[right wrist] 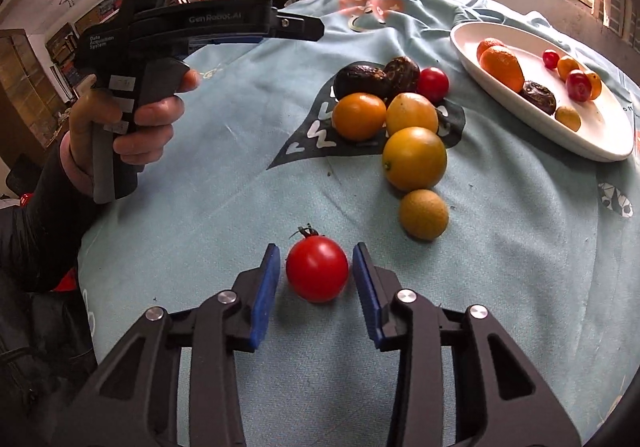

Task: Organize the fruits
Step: 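Move the right gripper toward a red cherry tomato on the cloth, then grasp the cherry tomato with the right gripper and carry it over the plate, then open the right gripper to drop the cherry tomato onto the plate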

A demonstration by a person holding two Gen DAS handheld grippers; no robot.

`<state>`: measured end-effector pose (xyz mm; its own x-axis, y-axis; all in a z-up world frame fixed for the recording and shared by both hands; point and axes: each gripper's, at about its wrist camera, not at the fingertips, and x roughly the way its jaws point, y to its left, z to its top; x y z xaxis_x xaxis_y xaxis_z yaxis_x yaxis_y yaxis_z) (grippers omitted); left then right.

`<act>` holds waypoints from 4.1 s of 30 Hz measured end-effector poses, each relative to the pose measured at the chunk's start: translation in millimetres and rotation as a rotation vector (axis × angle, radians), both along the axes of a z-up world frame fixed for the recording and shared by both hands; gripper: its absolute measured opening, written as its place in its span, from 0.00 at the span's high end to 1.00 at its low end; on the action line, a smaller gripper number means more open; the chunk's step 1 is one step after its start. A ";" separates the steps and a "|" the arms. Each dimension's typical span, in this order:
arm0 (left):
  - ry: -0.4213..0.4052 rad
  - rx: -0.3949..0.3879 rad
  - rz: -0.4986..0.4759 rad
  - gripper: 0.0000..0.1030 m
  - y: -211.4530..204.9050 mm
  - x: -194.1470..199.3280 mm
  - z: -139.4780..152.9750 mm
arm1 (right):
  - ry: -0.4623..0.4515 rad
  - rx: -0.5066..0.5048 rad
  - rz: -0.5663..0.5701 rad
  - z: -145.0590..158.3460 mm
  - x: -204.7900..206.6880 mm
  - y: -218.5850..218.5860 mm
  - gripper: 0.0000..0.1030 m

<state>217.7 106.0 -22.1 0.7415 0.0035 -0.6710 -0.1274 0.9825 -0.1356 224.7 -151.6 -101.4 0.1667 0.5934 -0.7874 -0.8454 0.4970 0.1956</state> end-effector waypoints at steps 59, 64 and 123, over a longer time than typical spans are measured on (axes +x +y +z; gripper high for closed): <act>0.060 0.036 -0.434 0.65 -82.8 -15.8 -18.4 | 0.040 0.231 -0.260 26.6 38.9 -46.6 0.72; 0.047 -0.007 -0.442 0.65 -82.2 -1.1 -1.9 | -0.021 0.285 -0.326 43.1 50.5 -47.5 0.72; 0.003 0.029 -0.040 0.02 -13.9 24.1 1.4 | -0.169 -0.053 -0.169 6.3 31.0 -0.2 0.55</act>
